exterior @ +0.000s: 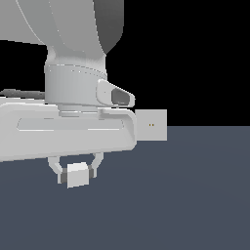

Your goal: Plug the charger into the wall socket.

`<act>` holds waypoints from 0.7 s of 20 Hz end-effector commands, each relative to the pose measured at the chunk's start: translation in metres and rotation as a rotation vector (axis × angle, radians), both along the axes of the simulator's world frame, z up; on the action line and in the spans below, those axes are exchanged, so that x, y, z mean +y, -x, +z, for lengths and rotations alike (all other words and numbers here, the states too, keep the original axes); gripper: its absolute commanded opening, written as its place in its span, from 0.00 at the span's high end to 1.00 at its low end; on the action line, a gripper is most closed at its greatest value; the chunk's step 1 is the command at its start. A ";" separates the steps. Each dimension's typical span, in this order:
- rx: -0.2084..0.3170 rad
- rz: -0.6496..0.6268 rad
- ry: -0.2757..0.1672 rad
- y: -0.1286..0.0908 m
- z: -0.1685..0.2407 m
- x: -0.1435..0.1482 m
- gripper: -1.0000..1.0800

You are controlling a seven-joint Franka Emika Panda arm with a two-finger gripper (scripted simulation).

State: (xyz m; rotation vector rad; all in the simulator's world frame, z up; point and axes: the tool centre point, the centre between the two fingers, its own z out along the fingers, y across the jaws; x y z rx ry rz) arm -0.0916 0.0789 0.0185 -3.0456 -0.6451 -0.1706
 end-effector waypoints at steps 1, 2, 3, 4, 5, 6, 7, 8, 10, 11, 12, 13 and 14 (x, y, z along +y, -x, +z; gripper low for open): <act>-0.001 -0.026 0.000 -0.010 0.006 -0.010 1.00; -0.001 -0.039 -0.001 -0.014 0.009 -0.015 1.00; -0.001 -0.053 -0.001 -0.020 0.012 -0.020 1.00; -0.001 -0.069 -0.001 -0.025 0.016 -0.027 1.00; -0.001 -0.086 -0.002 -0.031 0.020 -0.033 1.00; -0.001 -0.104 -0.002 -0.037 0.024 -0.041 1.00; -0.001 -0.124 -0.002 -0.044 0.028 -0.049 1.00; -0.001 -0.144 -0.002 -0.051 0.032 -0.057 1.00; -0.001 -0.189 -0.003 -0.065 0.042 -0.077 1.00; -0.001 -0.211 -0.003 -0.071 0.047 -0.086 1.00; -0.001 -0.232 -0.003 -0.077 0.051 -0.096 1.00; -0.001 -0.251 -0.002 -0.083 0.056 -0.104 1.00; -0.001 -0.269 -0.002 -0.088 0.059 -0.113 1.00</act>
